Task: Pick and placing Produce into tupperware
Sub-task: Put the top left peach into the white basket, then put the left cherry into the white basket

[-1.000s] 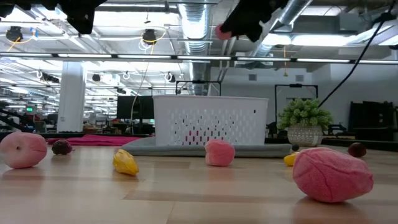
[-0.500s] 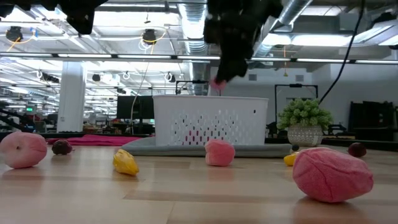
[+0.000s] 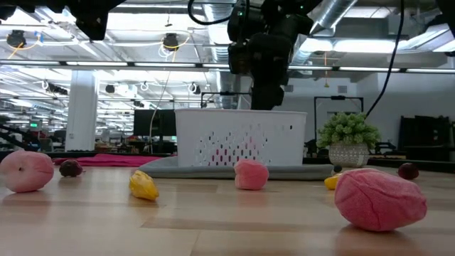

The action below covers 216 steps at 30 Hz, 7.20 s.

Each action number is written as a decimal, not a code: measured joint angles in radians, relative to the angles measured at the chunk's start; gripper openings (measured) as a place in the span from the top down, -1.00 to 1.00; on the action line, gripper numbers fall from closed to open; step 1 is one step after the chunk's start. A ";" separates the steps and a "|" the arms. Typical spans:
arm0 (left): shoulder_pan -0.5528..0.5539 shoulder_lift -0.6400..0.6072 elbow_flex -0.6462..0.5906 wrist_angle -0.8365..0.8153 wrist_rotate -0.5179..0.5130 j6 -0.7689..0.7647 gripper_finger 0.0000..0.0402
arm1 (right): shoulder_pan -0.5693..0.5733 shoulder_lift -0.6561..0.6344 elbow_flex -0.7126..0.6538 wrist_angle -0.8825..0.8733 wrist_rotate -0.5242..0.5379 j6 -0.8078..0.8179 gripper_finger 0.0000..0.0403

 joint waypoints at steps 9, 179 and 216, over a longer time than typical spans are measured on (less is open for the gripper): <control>0.000 0.000 0.000 0.000 0.000 -0.005 0.08 | 0.008 -0.043 0.000 -0.030 0.000 -0.004 -0.48; 0.690 0.968 0.765 -0.708 0.642 -0.191 -0.16 | 0.648 -0.620 -0.065 -0.081 0.586 0.237 -0.47; 0.179 0.710 0.668 -1.305 0.338 -0.643 -0.24 | 0.659 -0.619 -0.065 -0.105 0.577 0.257 -0.47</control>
